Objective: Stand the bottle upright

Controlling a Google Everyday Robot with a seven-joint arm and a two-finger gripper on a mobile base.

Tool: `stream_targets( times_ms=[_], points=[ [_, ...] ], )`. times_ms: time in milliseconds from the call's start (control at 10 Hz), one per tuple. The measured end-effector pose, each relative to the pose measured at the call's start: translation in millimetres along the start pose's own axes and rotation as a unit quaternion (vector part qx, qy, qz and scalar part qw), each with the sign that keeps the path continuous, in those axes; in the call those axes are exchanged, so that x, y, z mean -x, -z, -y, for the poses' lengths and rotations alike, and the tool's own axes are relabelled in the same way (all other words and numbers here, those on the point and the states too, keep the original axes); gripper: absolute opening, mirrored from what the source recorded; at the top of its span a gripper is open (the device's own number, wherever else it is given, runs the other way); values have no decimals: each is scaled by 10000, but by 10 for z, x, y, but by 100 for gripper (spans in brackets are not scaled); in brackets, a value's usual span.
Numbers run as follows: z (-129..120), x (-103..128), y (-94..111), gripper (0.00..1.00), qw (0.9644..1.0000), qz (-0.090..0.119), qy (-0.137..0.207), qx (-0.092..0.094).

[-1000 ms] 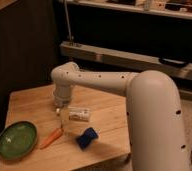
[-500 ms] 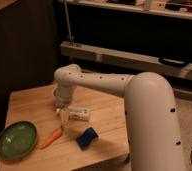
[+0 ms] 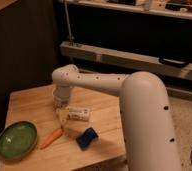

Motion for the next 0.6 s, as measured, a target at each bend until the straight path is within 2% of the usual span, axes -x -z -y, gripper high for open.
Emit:
stream_targets(
  times_ms=[600],
  points=[
    [106,6,-146,80,9998,-118,-95,86]
  ],
)
